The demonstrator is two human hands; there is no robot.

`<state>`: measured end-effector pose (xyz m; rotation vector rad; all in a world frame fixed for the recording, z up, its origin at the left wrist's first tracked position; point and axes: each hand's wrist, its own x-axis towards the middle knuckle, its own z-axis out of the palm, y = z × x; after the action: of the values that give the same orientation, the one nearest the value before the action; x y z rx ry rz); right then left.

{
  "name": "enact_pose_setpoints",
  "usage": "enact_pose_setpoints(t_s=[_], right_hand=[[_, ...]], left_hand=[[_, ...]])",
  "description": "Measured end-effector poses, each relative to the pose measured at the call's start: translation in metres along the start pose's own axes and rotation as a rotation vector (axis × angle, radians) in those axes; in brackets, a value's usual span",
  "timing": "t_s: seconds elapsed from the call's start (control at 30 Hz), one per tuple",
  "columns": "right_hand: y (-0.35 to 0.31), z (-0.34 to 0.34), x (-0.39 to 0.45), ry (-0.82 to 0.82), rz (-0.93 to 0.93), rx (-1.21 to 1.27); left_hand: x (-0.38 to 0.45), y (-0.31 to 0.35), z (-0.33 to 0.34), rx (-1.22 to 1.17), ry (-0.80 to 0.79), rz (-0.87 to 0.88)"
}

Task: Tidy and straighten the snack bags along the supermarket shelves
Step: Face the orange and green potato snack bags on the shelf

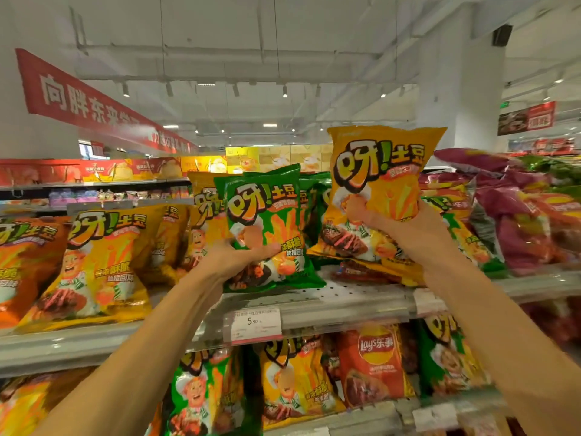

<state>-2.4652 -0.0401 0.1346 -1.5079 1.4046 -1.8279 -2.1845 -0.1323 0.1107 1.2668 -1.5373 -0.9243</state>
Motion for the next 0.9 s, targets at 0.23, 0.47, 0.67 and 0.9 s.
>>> enact_pose_setpoints(t_s=[0.23,0.47,0.67,0.9], right_hand=[[0.010,-0.041,-0.018,0.042,0.072,-0.058],[0.017,-0.028,-0.027,-0.059,0.093,-0.038],[-0.002,0.017,-0.030,-0.156,0.023,0.052],[-0.020,0.129,-0.031,-0.328,-0.040,0.104]], left_hand=[[0.006,0.010,0.058,-0.066,-0.067,-0.079],[0.010,0.009,0.059,-0.007,-0.109,-0.074],[-0.020,0.001,0.029,0.120,-0.009,0.142],[-0.096,-0.076,-0.060,0.980,0.589,0.698]])
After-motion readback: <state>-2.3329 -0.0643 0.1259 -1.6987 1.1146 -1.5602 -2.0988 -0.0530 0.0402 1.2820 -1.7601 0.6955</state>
